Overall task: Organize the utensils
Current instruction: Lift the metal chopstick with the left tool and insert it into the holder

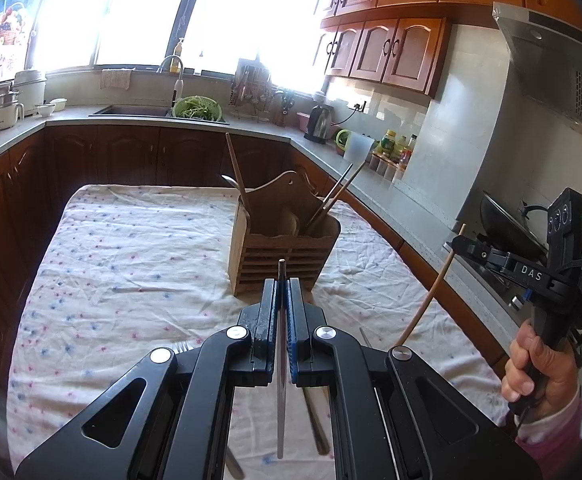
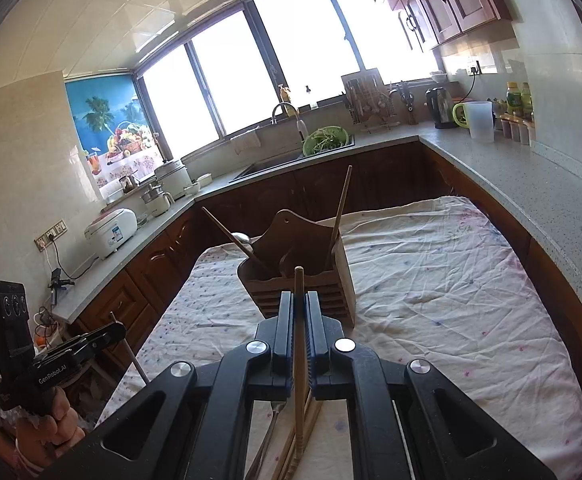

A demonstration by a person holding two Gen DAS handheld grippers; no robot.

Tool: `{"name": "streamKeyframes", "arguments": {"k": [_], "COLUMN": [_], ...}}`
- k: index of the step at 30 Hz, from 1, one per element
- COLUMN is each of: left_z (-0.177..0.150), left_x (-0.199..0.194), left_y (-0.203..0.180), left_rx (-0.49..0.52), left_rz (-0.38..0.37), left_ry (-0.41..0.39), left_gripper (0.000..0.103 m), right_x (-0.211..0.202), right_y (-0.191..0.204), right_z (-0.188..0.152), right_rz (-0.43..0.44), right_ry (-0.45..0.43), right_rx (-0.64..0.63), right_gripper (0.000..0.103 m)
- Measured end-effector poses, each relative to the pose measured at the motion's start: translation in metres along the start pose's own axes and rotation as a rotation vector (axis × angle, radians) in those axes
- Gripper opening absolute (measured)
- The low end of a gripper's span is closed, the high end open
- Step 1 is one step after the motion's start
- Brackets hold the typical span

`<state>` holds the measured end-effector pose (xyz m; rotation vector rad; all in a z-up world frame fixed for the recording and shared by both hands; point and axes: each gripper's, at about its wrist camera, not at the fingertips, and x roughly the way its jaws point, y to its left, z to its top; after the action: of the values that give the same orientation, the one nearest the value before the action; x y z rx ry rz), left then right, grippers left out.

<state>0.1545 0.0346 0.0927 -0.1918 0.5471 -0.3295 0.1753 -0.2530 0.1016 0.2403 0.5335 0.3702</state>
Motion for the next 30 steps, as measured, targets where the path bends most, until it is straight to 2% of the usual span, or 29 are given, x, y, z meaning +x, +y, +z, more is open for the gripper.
{"name": "streamKeyframes", "arguments": {"k": [15, 21, 30], "left_z": [0.022, 0.05, 0.108], "left_x": [0.004, 0.011, 0.029], "left_y": [0.0, -0.004, -0.003], "left_rx": [-0.002, 0.015, 0.035], "left_rz": [-0.009, -0.012, 0.017], "left_ry": [-0.061, -0.125, -0.27], "left_gripper": [0.003, 0.003, 0.003], "right_x": [0.003, 0.006, 0.02], "right_y": [-0.005, -0.006, -0.011], "right_z": [0.013, 0.039, 0.093], "right_rz": [-0.001, -0.002, 0.003], "right_ry": [-0.031, -0.087, -0.195], "right_rx": [0.01, 0.01, 0.015], "right_gripper": [0.005, 0.005, 0.005]}}
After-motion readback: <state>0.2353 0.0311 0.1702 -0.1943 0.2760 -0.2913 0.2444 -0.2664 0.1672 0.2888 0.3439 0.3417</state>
